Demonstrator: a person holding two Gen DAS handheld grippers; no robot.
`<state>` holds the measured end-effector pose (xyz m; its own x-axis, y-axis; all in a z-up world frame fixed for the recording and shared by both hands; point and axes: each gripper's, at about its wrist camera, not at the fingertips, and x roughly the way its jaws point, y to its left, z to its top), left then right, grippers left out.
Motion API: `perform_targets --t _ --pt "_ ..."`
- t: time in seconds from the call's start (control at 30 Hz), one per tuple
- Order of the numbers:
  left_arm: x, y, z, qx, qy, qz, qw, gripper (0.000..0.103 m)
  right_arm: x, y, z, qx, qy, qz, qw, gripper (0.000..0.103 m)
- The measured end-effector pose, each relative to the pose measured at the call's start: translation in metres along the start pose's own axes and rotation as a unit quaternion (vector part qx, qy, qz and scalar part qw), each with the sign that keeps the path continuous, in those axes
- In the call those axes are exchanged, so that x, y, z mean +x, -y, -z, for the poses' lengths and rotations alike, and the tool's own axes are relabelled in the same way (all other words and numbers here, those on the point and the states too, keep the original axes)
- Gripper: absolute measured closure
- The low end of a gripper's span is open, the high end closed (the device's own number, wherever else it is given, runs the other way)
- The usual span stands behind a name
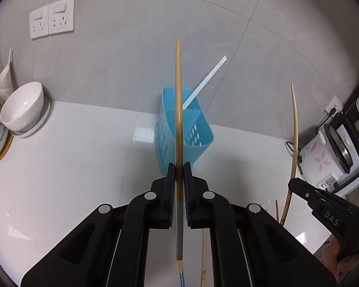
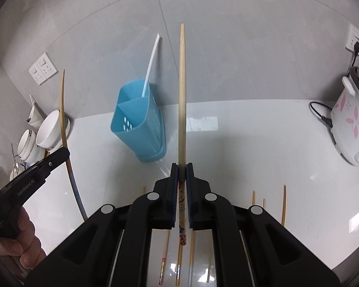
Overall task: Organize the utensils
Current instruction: 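Lift both held chopsticks and carry them toward the blue utensil holder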
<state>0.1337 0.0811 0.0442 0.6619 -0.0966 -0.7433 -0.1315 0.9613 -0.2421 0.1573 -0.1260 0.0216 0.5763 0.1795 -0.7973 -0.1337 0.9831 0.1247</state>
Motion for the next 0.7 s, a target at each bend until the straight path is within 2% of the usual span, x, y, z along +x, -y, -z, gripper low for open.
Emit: perform_targets --t 0.4,0.7 --pt "0.009 0.008 -0.042 0.002 0.034 0.019 0.9993 0.096 0.004 -0.017 -0.043 -0.004 0.03 -0.018 0.999 0.097" --pt "0.022 0.013 -0.074 0.015 0.078 0.044 0.9959 0.096 0.017 -0.025 -0.072 -0.006 0.059 -0.034 0.998 0.097"
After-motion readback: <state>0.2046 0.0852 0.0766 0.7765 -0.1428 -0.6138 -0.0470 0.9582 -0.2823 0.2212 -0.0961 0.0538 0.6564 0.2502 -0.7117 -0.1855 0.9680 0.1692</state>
